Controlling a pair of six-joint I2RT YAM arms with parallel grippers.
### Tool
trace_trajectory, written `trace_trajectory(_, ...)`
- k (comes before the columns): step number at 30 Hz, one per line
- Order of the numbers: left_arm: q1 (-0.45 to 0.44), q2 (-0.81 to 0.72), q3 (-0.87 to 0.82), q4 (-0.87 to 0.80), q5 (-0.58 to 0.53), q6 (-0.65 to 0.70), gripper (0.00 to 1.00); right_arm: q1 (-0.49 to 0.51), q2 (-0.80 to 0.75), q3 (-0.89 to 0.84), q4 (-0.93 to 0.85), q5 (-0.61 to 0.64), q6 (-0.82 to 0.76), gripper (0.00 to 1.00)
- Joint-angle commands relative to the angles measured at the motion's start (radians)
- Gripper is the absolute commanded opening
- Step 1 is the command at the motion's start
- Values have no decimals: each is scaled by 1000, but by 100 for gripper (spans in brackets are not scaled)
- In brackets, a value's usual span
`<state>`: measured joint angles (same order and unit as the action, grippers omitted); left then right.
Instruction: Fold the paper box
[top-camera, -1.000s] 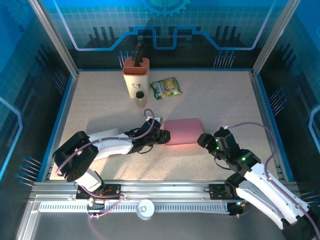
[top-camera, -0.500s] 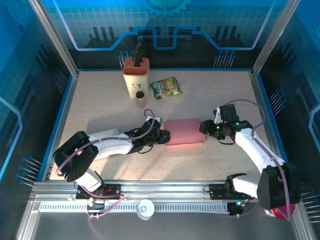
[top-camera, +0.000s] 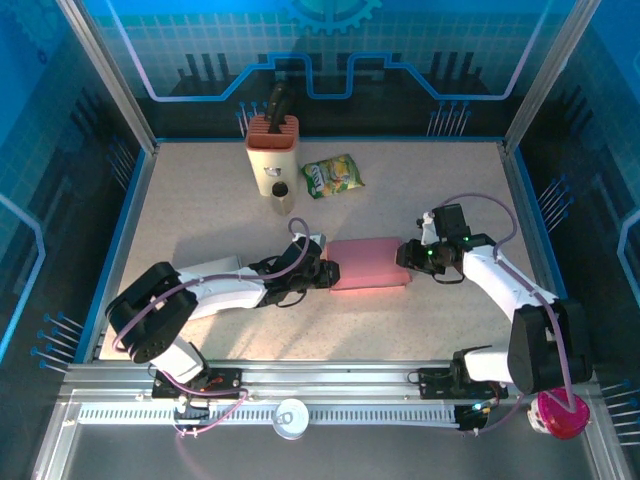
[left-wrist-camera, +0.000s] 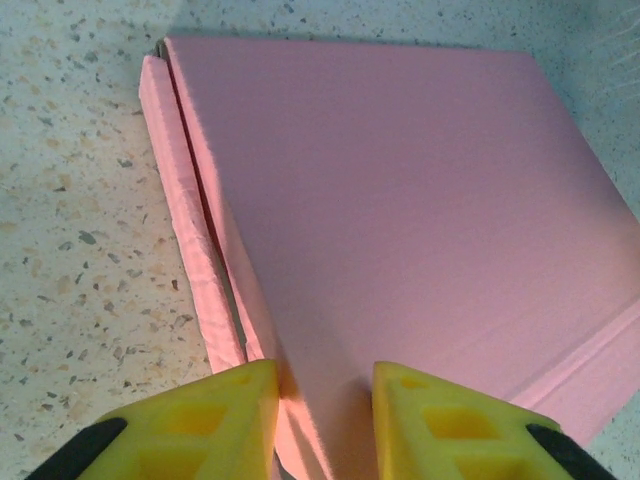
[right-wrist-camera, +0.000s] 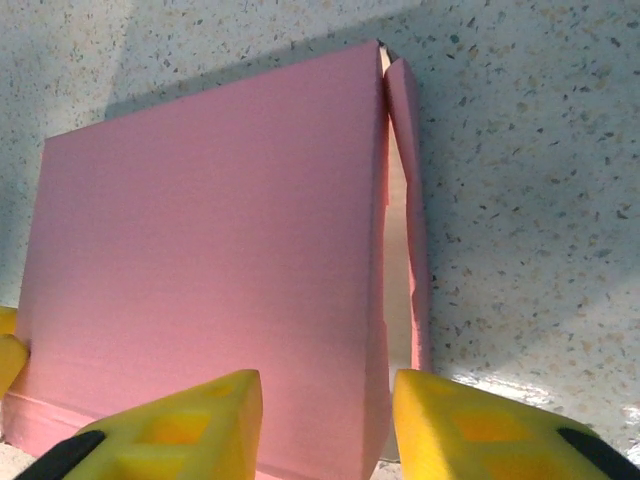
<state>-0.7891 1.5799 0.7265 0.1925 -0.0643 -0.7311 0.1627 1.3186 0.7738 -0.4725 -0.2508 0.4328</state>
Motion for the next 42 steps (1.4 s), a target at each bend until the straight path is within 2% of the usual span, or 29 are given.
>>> trace_trajectory(1,-1,25,5,-22,8,12,29,18,32,-4,13,18,-27,36)
trace_trajectory(7,-3,23,8,-80,-37,13,35,26,74,-17,21,79,-34,39)
trace_trajectory(15,-5,27,14,-81,-36,21,38,41,133,-22,59,65,-33,42)
trace_trajectory(22,-8,23,20,-86,-36,22,39,42,156,-45,77,82,-31,39)
trace_trajectory(29,-2,-50,24,-112,-47,52,48,43,162,-51,88,73,-25,34)
trace_trajectory(42,56,34,23,-75,19,63,40,52,137,-67,101,26,2,33)
